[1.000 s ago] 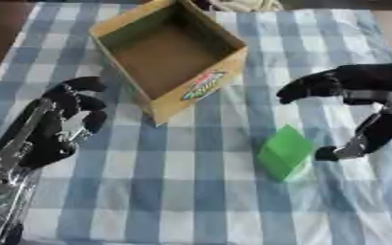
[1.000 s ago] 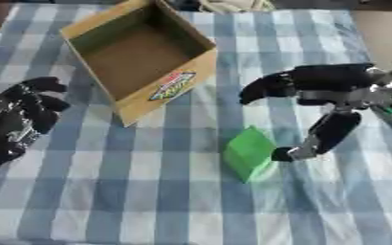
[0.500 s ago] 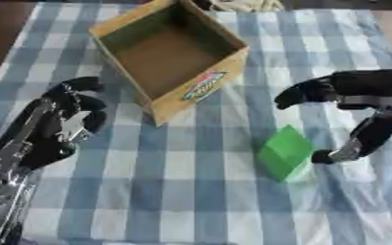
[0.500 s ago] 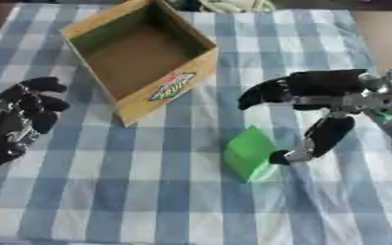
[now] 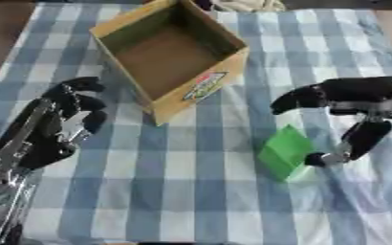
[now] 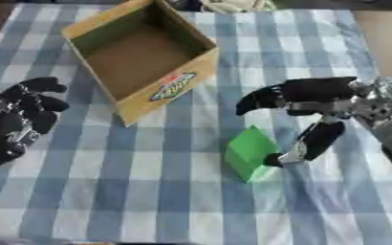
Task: Pick up objects on the table and place them in the box.
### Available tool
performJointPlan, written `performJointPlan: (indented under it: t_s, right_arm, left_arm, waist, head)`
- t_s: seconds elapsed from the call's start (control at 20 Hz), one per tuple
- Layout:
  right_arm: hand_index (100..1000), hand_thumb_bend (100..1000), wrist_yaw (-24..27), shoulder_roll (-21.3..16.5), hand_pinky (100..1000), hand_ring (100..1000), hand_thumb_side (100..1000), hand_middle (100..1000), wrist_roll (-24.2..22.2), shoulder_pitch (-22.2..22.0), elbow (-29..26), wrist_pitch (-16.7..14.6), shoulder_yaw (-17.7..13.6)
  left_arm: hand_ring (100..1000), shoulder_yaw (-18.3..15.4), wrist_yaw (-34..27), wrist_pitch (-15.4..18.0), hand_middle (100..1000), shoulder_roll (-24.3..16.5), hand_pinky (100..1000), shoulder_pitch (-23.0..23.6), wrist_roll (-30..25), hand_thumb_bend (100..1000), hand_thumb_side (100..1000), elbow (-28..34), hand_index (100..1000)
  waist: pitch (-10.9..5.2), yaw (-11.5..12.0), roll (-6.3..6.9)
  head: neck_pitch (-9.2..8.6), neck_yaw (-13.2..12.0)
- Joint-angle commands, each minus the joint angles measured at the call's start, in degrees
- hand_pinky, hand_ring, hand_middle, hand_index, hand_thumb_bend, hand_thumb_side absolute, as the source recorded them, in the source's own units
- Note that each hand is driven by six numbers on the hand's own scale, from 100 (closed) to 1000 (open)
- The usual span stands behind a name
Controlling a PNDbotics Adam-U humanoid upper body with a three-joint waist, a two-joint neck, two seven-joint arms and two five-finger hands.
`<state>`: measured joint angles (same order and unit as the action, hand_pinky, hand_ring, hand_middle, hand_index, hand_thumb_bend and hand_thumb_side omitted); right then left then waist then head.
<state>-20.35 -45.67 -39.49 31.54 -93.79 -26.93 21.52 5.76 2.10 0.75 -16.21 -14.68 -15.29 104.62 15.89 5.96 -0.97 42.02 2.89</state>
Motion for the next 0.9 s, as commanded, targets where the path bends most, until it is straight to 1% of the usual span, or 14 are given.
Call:
performJointPlan:
  t_s: [0.05,0.6,0.85,0.9]
  right_arm:
    - [959,401,-0.7,-0.6,879,923,578,930,-1.9,0.9,0.5,-2.1,-0.2]
    - [957,396,-1.3,0.1,878,923,586,928,-2.1,0.7,1.6,-2.5,0.1]
    - [957,399,-1.0,-0.6,879,923,583,928,-1.9,0.6,0.5,-2.6,-0.2]
    - [957,409,-0.9,-0.8,880,923,601,928,-1.9,0.6,0.0,-2.5,-0.3]
  left_arm:
    - [691,-0.2,-0.1,0.1,755,-0.8,779,-0.7,-0.2,508,543,0.8,865]
    - [691,-0.3,-0.2,0.1,756,-0.8,779,-0.6,-0.2,509,544,0.8,866]
    - [691,-0.3,-0.2,0.1,756,-0.8,779,-0.6,-0.2,509,544,0.8,866]
    - [691,-0.3,-0.2,0.1,756,-0.9,779,-0.6,-0.2,509,544,0.8,866]
  waist:
    - [-0.80,0.1,0.12]
    - [-0.75,0.2,0.06]
    - [-0.76,0.1,0.00]
    - [-0.76,0.0,-0.03]
  head:
    - [-0.54,0.2]
    - [-0.43,0.1]
    - [-0.41,0.0]
    - [-0.38,0.0]
